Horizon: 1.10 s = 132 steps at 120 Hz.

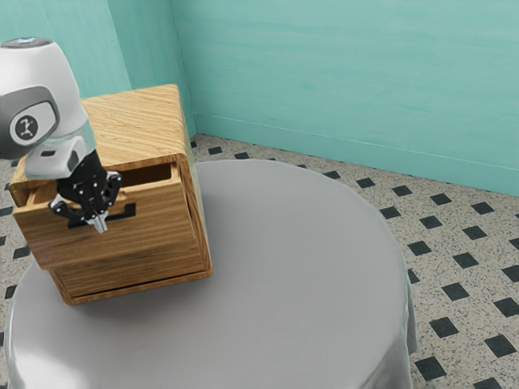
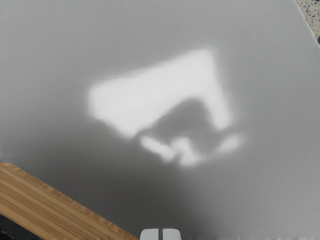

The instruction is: Push the drawer handle with one arm to close the drawer

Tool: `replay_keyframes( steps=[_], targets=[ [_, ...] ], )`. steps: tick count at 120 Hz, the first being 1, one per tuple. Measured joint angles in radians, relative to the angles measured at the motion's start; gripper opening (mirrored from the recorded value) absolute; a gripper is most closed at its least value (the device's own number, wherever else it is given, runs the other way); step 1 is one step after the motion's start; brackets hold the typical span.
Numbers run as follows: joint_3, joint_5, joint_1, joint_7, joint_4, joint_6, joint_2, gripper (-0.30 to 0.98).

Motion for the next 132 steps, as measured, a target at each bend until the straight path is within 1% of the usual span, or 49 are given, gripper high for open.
replay_keyframes(
  steps=[26, 70, 132],
  targets=[
    [0.026, 0.004, -0.001, 0.018, 0.028, 0.016, 0.044, -0.09],
    [0.062, 0.014, 0.000, 0.051, 0.074, 0.027, 0.092, -0.10],
    [0.087, 0.021, 0.009, 0.091, 0.121, 0.040, 0.154, -0.10]
  ],
)
